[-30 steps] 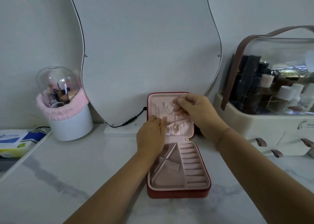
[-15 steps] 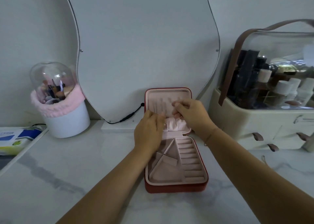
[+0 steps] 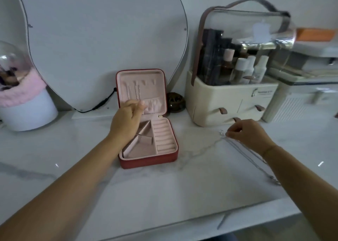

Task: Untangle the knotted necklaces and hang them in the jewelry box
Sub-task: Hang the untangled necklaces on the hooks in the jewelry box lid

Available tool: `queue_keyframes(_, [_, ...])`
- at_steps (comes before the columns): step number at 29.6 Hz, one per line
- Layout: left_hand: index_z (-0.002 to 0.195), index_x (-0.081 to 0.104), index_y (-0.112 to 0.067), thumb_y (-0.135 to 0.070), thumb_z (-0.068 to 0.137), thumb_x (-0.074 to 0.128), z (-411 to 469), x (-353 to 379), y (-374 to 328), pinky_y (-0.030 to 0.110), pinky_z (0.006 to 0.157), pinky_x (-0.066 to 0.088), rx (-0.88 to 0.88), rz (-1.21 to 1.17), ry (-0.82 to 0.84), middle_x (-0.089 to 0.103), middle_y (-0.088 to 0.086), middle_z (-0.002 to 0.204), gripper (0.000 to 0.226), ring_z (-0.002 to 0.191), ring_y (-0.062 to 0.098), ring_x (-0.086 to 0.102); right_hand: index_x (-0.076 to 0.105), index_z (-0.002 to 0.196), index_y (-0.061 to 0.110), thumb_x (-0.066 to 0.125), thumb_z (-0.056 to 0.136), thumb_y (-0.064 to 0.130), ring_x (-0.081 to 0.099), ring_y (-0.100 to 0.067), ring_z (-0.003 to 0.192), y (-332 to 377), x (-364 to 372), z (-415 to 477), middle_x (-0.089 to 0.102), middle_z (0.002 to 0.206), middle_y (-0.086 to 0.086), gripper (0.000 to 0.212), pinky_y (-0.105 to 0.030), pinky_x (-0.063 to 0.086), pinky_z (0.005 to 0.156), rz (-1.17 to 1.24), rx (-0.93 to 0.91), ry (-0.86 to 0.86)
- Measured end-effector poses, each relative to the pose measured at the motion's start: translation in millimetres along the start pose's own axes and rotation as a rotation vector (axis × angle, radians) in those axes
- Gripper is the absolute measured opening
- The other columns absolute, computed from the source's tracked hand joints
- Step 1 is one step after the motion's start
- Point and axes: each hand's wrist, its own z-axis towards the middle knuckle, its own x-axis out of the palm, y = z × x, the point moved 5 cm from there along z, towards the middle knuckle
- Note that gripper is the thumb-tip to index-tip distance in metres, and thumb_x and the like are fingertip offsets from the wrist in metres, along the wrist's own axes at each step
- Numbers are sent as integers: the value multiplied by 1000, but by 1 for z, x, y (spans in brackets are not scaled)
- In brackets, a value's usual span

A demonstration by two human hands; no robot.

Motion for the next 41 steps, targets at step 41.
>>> queue_keyframes(41, [88,63,-11,-35,96,52,5,-26,-165,23,53,48,-196,-562,453,44,-5,51,27,45,9,40,63,111,1,57,93,17,35,-6,50,192,-93,-13,46,67,-3,25,-15,30,47,734,-383,363])
